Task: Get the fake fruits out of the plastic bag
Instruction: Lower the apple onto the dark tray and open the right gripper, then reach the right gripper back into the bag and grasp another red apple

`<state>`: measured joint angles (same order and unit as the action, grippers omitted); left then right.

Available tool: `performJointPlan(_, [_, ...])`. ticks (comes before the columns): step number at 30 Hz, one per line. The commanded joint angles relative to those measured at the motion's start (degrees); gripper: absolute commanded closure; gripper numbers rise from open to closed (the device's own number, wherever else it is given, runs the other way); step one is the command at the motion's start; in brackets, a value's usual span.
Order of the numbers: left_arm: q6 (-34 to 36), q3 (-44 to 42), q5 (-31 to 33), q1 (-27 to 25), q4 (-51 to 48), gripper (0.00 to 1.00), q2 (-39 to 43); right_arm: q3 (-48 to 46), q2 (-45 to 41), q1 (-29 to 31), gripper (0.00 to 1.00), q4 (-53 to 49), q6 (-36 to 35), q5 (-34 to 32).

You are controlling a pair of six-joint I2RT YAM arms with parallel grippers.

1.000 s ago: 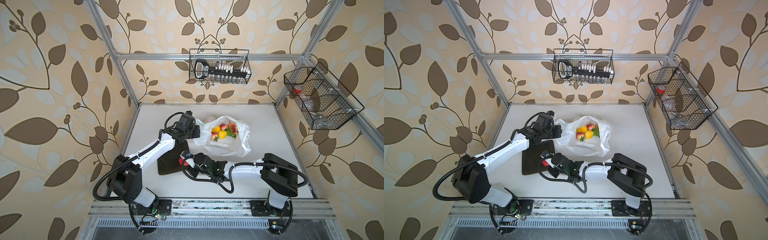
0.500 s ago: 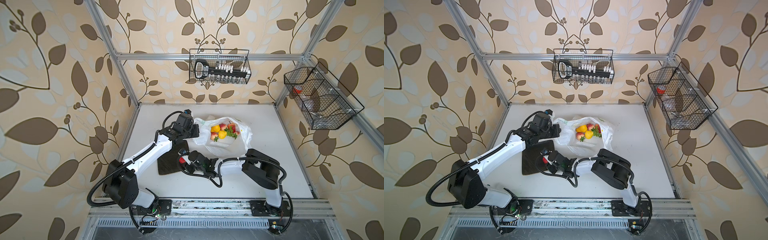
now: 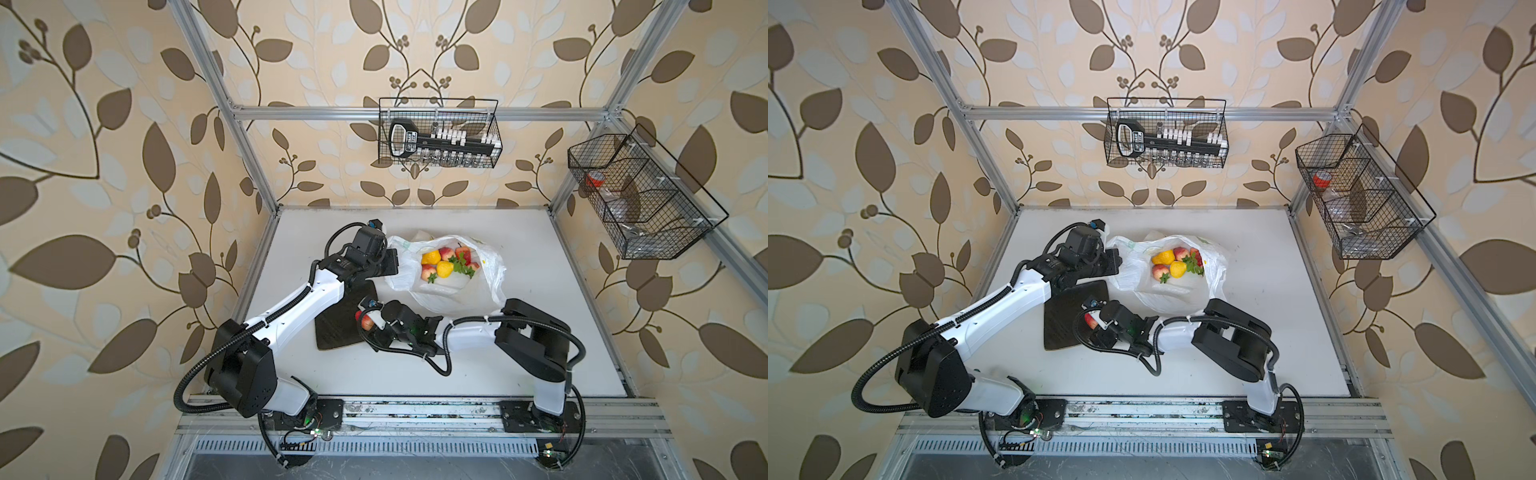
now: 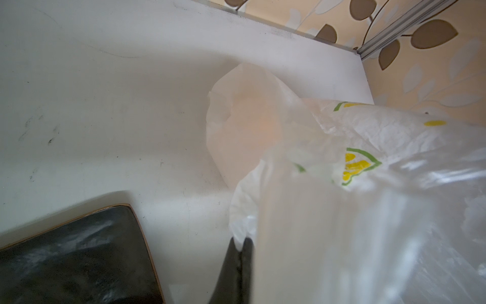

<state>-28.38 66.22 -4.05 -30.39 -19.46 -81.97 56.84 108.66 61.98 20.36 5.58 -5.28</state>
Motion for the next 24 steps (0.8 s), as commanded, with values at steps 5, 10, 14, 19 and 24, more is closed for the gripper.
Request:
performJointPlan(5, [1.9, 0.8, -0.4, 0.0, 0.6, 0.99, 0.3, -11.5, -18.2, 2.3, 0.10, 0.7, -2.9, 6.4])
performJointPlan(10, [2.2, 0.9, -0.6, 0.0, 0.4, 0.99, 0.3, -19.1, -32.7, 3.1, 0.14, -5.0, -1.2, 6.6])
performJointPlan(14, [2.0, 0.6, -0.8, 0.1, 0.5, 0.99, 0.8, -21.0, -44.2, 3.1, 0.17, -12.5, 1.7, 2.2])
performJointPlan(19, [2.1, -0.7, -1.8, 0.0, 0.7, 0.99, 1.8, -19.1, -53.9, 3.1, 0.22, -21.0, 8.2, -8.1])
performJointPlan(24, [2.1, -2.4, -2.3, 0.0, 0.6, 0.99, 3.3, -14.5, -55.9, 2.5, 0.38, -27.6, 20.1, -22.2])
